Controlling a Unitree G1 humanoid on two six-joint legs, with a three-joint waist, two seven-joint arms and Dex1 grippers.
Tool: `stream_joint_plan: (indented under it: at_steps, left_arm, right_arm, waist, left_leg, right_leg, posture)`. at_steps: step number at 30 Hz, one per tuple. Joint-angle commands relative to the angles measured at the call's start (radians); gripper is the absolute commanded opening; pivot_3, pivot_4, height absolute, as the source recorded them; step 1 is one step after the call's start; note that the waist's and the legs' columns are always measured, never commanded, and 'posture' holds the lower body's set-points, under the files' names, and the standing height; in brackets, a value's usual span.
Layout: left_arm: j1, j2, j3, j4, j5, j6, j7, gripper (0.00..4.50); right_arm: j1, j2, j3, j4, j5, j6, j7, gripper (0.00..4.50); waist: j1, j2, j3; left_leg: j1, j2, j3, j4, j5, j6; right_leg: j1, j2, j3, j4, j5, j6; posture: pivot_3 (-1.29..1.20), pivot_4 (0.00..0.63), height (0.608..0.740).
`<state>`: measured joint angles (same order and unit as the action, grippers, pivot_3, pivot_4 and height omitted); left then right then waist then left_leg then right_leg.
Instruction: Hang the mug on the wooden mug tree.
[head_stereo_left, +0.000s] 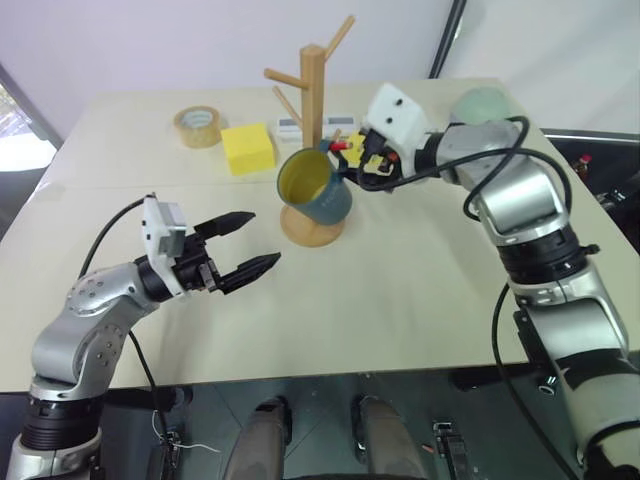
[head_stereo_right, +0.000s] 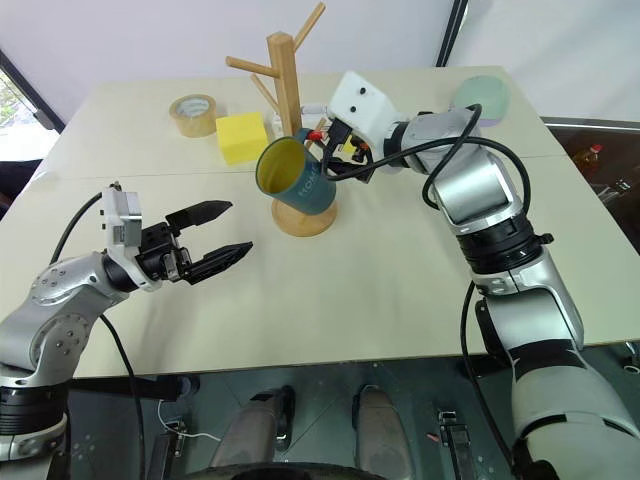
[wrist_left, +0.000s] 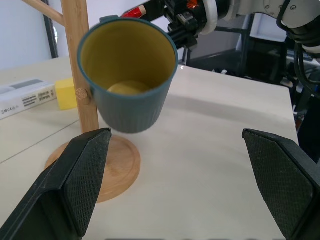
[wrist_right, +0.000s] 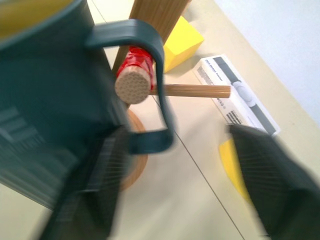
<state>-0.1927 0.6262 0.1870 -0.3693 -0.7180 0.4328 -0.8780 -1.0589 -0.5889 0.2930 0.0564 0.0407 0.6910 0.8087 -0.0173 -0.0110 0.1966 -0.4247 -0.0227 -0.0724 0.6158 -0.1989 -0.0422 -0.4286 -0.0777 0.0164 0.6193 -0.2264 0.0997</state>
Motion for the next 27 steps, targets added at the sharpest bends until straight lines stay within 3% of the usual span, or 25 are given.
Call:
stream_joint_plan:
  at_steps: [1,8,11,18,27]
  left_arm:
    - [-0.013,0.002,0.022,-0.038,-0.01,-0.008,0.015,4.5]
    - [-0.004,-0.019,0.017,0.048,0.102,-0.039,0.128,4.5]
    - [0.016,-0.069,0.032,0.161,0.216,-0.121,0.235,4.5]
    - [0.053,-0.165,0.076,0.375,0.337,-0.252,0.379,4.5]
    - [0.09,-0.186,0.102,0.437,0.343,-0.304,0.395,4.5]
  right_arm:
    - [0.024,-0.065,-0.105,-0.095,0.004,-0.005,-0.014,3.47]
    - [0.229,-0.078,-0.379,-0.176,0.135,-0.076,-0.058,3.47]
    - [0.426,-0.026,-0.456,-0.225,0.201,-0.129,-0.065,3.47]
    - [0.72,0.161,-0.469,-0.129,0.147,-0.421,-0.235,3.47]
    - [0.748,0.226,-0.494,-0.015,0.211,-0.549,-0.251,3.47]
  waist:
    - [0.005,0.0,0.0]
    - [0.004,-0.001,0.0]
    - [0.003,-0.003,-0.002]
    - [-0.001,-0.003,-0.002]
    - [0.002,-0.003,-0.002]
  left_leg:
    - [0.0,0.0,0.0,0.0,0.0,0.0]
    - [0.001,0.0,0.0,0.001,0.0,0.0]
    - [0.004,0.0,0.001,0.0,0.0,0.0]
    - [0.015,0.001,0.004,0.0,0.0,0.0]
    - [0.018,0.002,0.005,0.001,0.0,0.0]
  right_leg:
    - [0.0,0.0,0.0,0.0,0.0,0.0]
    - [0.002,0.0,0.0,0.0,0.0,0.0]
    - [0.004,0.0,0.001,0.001,0.0,0.0]
    - [0.012,0.001,0.004,0.003,-0.001,-0.002]
    - [0.017,0.001,0.004,0.0,0.0,-0.003]
  posture:
    - [0.0,0.15,0.74]
    - [0.0,0.15,0.74]
    - [0.0,0.15,0.74]
    - [0.0,0.15,0.74]
    - [0.0,0.15,0.74]
